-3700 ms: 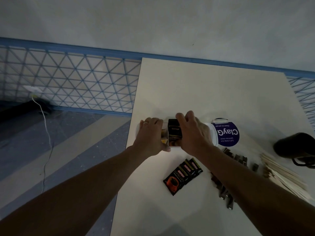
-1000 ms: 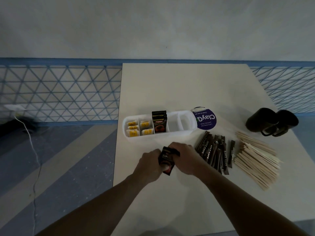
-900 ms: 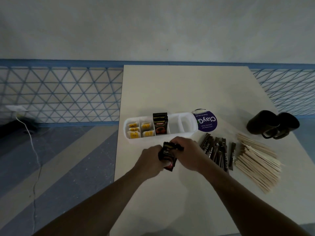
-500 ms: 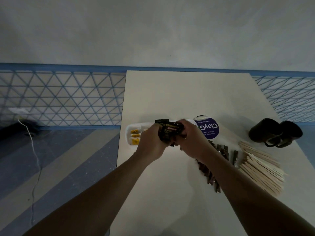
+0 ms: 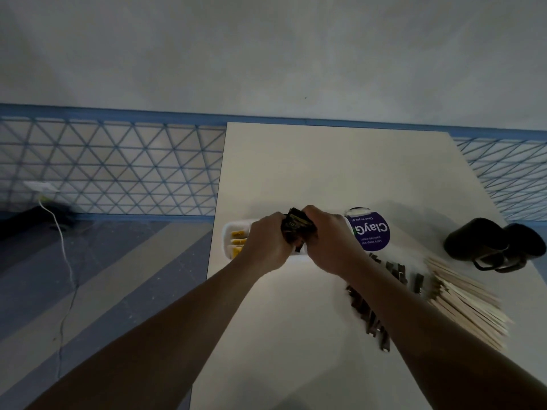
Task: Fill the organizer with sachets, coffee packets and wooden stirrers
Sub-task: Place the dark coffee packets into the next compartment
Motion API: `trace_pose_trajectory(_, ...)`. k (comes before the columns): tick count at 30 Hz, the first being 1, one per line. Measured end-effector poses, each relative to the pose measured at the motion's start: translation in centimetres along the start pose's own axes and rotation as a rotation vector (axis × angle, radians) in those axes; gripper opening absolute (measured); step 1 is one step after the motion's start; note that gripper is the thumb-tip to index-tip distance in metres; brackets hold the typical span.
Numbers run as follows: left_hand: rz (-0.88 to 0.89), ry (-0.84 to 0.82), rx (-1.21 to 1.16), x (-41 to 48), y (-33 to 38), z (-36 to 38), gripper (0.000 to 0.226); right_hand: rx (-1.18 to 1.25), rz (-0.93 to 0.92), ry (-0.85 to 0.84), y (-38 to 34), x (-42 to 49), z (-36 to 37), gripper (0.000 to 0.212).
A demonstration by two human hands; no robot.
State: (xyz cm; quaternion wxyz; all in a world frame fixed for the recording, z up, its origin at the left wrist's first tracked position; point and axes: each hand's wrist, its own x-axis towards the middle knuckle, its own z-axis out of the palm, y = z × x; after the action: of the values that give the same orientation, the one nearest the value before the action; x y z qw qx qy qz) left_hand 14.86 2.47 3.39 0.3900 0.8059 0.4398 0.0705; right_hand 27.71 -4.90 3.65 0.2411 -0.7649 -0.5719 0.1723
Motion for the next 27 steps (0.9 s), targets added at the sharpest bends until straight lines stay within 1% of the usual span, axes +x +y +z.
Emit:
trace_pose_trajectory(3, -0.025, 0.055, 0.031, 0.3, -1.3, 0.3, 0.05, -0.069, 0.016, -0.036, 0.4, 0.6, 0.0, 0.017)
trace_pose_trajectory(6, -0.043, 0.096, 0.123, 0.6, -2.6, 0.2, 0.075, -0.111, 0.034, -0.107, 0.9, 1.2, 0.3, 0.02)
trace_pose_trajectory(9, -0.026, 0.024, 0.253, 1.0, -3.6, 0.1, 0.101, -0.121, 0.029, -0.151, 1.2, 1.9, 0.9, 0.028)
trace_pose_trajectory(11, -0.046, -0.05, 0.341, 1.3, -4.0, 0.3, 0.113, -0.135, 0.03, -0.174, 1.2, 2.3, 1.3, 0.03)
trace_pose_trajectory(14, -0.073, -0.099, 0.415, 1.6, -4.6, 0.8, 0.115, -0.145, 0.02, -0.208, 1.3, 3.1, 2.1, 0.031)
trace_pose_trajectory(18, -0.03, -0.047, 0.47, 2.0, -5.4, 1.1, 0.108, -0.197, 0.028, -0.247, 1.4, 4.1, 2.9, 0.029)
trace_pose_trajectory(22, 0.011, -0.044, 0.462, 2.3, -5.9, 0.8, 0.103, -0.254, 0.05, -0.282, 1.5, 4.5, 3.4, 0.027)
trace_pose_trajectory(24, 0.025, -0.038, 0.454, 2.4, -6.1, 0.7, 0.102, -0.277, 0.064, -0.278, 1.5, 4.2, 4.0, 0.023)
trace_pose_trajectory(27, 0.033, -0.034, 0.447, 2.5, -6.2, 0.7, 0.099, -0.337, 0.079, -0.271, 1.3, 3.6, 4.8, 0.025)
